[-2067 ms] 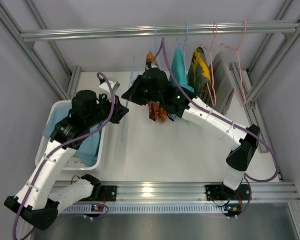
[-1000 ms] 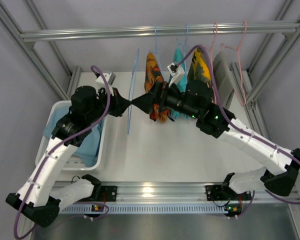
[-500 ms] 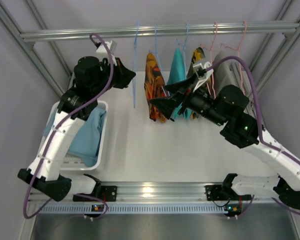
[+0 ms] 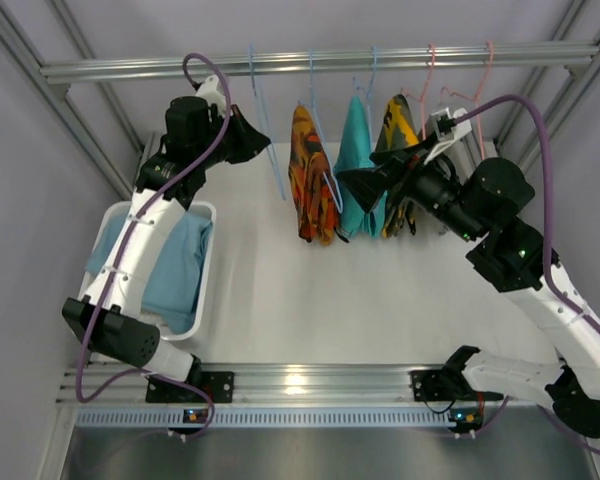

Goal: Remove the trousers from the hanger

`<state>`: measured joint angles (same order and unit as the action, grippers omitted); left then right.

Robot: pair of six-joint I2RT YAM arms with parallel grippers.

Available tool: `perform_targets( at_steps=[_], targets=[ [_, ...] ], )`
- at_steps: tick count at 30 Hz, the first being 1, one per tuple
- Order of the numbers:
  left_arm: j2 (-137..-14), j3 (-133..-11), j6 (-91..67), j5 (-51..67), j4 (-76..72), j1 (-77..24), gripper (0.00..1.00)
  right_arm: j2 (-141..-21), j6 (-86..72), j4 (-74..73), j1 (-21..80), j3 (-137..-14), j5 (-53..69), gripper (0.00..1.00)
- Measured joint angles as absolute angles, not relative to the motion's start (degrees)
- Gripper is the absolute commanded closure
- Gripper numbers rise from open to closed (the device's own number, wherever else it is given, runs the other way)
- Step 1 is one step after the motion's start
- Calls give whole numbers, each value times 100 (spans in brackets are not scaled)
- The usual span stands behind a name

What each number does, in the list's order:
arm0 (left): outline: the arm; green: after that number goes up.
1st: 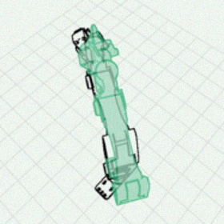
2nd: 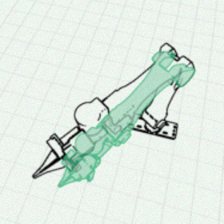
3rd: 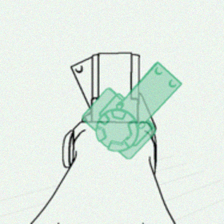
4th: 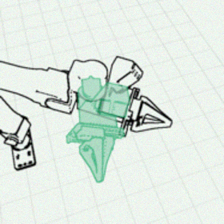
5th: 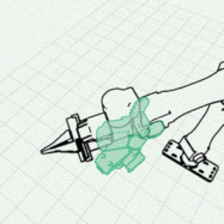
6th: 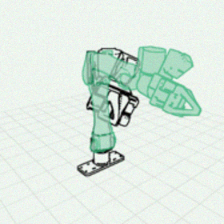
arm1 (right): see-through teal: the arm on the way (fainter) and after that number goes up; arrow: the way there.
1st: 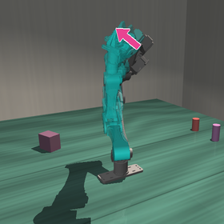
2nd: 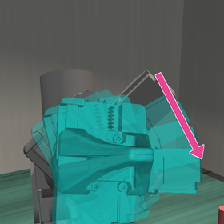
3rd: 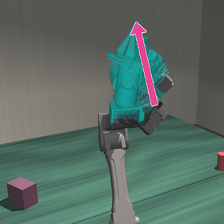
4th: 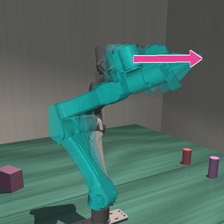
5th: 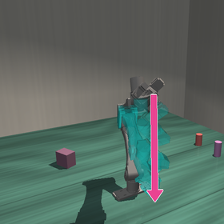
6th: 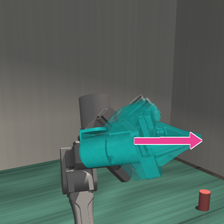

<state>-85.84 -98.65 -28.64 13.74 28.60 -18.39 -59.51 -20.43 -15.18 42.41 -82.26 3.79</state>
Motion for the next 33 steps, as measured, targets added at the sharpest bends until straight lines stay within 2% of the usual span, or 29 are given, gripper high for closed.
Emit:
perform_targets(
  at_steps=[6, 8, 10, 11, 19, 26, 30, 33],
  targets=[
    [-8552, -9522, -2853, 1387, 2613, -1776, 98, -5771, -2270, -1559, 3789, -8112, 683, 1],
    [-8508, -9513, -2779, 1385, 2615, -1776, 73, -5704, -2316, -1557, 3721, -8055, 735, 0],
    [-8453, -9511, -2668, 1361, 2622, -1776, 40, -5651, -2366, -1566, 3673, -7992, 768, 0],
    [-8423, -9509, -2617, 1341, 2626, -1776, 1, -5636, -2377, -1577, 3656, -7981, 786, 1],
    [-7948, -9557, -2056, 1212, 3155, -1772, 1, -5487, -2300, -1627, 3282, -7942, 779, 0],
    [-6812, -9557, -910, 1146, 3844, -1772, 1, -4842, -1944, -2121, 2655, -7861, 600, 0],
    [-6294, -9421, -281, 692, 4359, -1772, 1, -4351, -1653, -2405, 2272, -7636, 366, 0],
    [-5861, -8823, 3, 141, 4552, -1693, 1, -3874, -1608, -2508, 1813, -7290, 187, 0]
  ],
)
